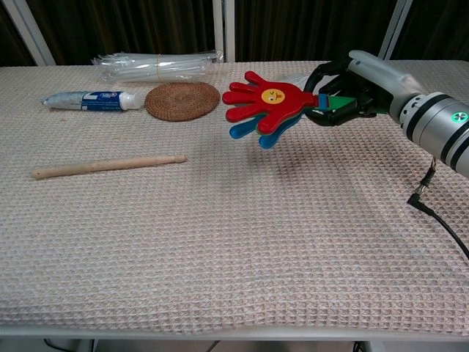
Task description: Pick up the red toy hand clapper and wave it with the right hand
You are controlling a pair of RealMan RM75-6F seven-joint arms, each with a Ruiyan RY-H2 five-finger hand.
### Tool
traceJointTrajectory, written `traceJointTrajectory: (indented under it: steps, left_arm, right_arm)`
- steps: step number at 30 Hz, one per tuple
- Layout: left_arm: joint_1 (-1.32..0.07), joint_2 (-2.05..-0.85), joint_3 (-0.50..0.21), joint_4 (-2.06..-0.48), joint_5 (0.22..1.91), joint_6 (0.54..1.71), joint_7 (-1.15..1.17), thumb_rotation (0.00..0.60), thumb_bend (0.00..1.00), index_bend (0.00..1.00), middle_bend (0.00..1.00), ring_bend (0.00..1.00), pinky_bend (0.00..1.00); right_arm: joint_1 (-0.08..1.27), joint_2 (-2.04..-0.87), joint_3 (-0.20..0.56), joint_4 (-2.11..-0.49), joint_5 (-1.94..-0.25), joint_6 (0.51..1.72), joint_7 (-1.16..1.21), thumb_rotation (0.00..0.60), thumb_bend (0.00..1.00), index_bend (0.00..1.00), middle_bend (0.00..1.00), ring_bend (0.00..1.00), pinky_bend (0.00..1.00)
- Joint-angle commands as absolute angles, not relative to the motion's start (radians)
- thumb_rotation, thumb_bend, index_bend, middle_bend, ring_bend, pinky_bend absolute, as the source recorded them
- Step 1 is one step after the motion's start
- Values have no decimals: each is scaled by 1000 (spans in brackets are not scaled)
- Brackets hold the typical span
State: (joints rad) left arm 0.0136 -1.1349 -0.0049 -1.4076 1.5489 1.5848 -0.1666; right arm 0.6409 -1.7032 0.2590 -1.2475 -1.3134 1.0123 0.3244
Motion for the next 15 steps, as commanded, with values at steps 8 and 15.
traceJointTrajectory:
  steps: [8,15]
  left_arm:
    - [16,-1139,-4,-1399,1547,1583,-175,600,95,43,34,0,30]
    - [12,-1140,-6,-1403,1551,1584,-167,600,95,43,34,0,31]
  right_arm:
    - [671,-1634,198,-1274,-1290,894,176,600,42,78,113,30,169]
    - [673,-1571,202,-1391,-1201,879,4,600,0,0,0,0,0]
